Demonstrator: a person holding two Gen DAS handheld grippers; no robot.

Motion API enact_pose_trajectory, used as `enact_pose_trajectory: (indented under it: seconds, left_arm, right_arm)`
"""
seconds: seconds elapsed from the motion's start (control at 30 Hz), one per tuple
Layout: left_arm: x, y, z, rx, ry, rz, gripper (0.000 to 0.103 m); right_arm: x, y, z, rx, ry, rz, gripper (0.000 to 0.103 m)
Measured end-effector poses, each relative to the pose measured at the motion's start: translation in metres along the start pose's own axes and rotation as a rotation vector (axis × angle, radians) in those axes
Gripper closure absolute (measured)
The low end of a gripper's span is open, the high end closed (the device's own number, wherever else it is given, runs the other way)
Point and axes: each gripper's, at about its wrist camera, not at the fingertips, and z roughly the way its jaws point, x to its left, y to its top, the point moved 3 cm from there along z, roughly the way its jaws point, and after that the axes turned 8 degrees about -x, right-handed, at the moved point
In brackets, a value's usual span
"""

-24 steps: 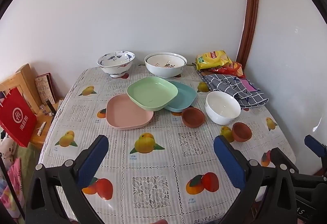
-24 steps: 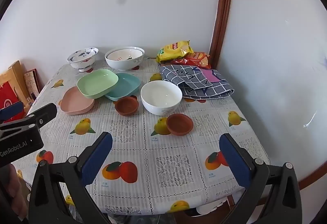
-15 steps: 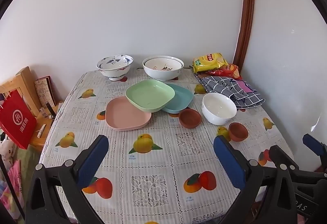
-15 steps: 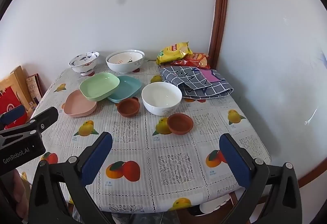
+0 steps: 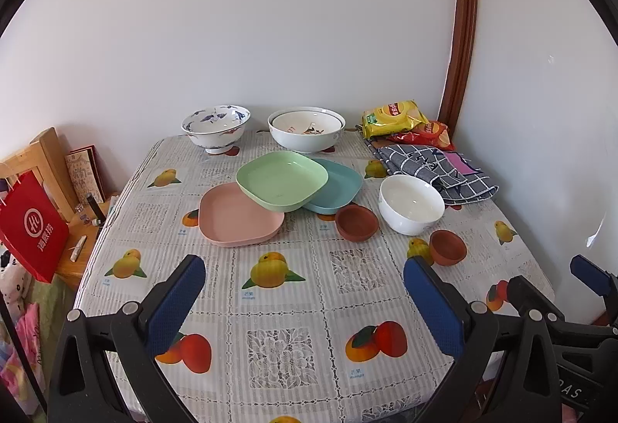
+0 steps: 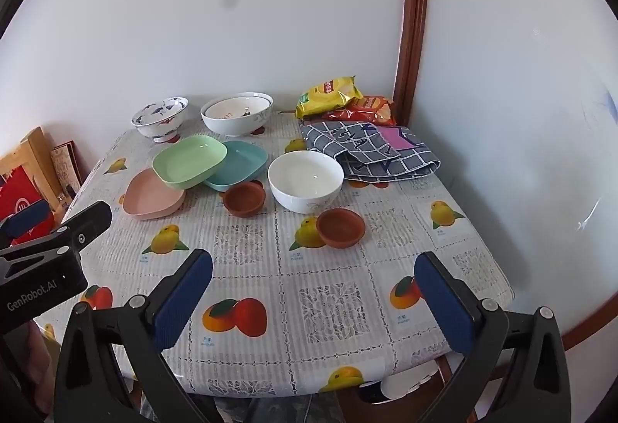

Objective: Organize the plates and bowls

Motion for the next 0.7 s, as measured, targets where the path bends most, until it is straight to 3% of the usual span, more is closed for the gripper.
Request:
enact_pose_trajectory:
  seconds: [0.7]
  left_arm:
    - [-0.0036, -0.0027, 0.0042, -0.004, 0.005, 0.004, 0.000]
  right_arm:
    - [0.0040, -0.0062, 0.0009, 0.002, 0.017, 0.005, 0.000]
